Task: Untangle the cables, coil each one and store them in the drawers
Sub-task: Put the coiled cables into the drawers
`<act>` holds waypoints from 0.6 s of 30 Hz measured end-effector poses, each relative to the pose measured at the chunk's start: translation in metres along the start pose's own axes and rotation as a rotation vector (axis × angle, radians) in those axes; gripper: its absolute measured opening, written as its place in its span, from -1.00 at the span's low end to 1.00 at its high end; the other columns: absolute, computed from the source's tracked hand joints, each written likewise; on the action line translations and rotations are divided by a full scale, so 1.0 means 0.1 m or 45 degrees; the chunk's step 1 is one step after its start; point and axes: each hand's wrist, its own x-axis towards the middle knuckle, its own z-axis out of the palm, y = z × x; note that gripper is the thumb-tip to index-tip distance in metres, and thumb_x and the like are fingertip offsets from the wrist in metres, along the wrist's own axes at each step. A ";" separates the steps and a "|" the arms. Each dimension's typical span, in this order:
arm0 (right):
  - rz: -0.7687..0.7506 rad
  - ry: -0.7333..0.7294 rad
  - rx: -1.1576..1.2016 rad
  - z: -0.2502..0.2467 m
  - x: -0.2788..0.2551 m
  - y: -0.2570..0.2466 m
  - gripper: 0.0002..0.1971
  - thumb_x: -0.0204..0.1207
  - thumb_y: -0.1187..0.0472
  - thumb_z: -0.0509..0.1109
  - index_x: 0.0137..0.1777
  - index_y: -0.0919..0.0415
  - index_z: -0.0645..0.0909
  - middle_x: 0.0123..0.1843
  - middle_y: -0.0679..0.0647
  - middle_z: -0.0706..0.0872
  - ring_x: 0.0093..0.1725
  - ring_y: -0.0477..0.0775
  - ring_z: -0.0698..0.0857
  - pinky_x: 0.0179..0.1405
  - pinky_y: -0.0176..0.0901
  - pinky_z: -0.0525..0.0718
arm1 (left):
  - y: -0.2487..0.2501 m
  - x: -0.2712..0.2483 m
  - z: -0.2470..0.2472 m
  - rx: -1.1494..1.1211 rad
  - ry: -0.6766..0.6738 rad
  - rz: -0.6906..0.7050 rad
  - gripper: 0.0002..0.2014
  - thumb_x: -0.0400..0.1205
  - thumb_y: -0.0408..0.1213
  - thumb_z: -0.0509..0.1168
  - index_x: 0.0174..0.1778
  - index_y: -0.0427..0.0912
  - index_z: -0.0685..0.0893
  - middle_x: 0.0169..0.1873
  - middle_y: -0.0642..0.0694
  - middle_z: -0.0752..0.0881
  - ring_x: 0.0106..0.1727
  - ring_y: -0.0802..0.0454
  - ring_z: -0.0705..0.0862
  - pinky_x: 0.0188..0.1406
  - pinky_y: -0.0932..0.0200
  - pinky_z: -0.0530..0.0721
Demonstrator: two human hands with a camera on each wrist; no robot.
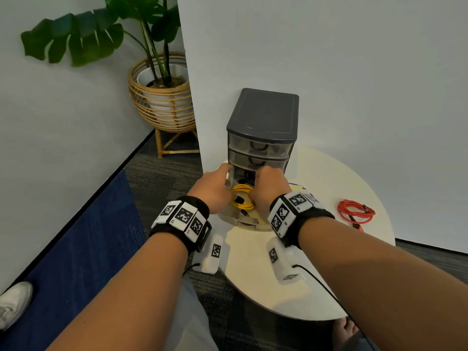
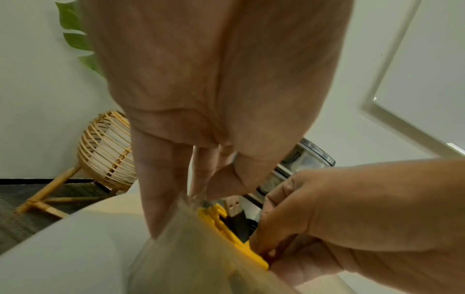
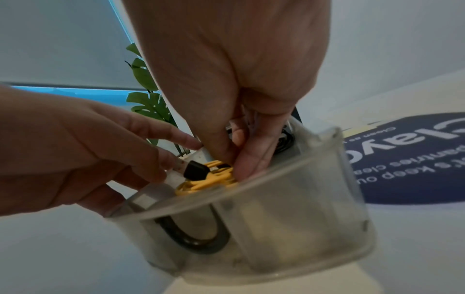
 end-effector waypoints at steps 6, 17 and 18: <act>0.066 0.026 0.053 0.01 0.06 -0.03 -0.84 0.59 0.31 0.48 0.13 0.31 0.65 -0.02 0.19 0.62 -0.09 0.20 0.63 0.04 -0.01 0.72 | 0.01 0.00 0.00 -0.002 0.017 0.016 -0.35 0.70 -0.31 0.37 0.69 0.07 0.30 0.42 -0.23 0.65 0.32 -0.27 0.68 0.26 -0.25 0.74; -0.110 0.139 0.106 -0.49 -0.03 0.53 -0.77 0.48 0.08 0.43 -0.36 0.02 0.50 -0.24 0.08 0.70 -0.25 0.14 0.72 -0.37 -0.20 0.52 | 0.02 -0.03 0.01 -0.004 0.005 -0.016 -0.34 0.71 -0.26 0.32 0.72 0.10 0.23 0.42 -0.23 0.62 0.28 -0.28 0.67 0.26 -0.27 0.73; -0.069 0.165 0.074 -0.57 -0.03 0.63 -0.82 0.49 0.05 0.42 -0.30 0.04 0.54 -0.21 0.08 0.71 -0.22 0.14 0.72 -0.33 -0.18 0.55 | 0.03 -0.03 0.02 -0.004 0.009 -0.021 -0.33 0.71 -0.26 0.32 0.72 0.09 0.23 0.44 -0.24 0.61 0.29 -0.28 0.66 0.26 -0.27 0.73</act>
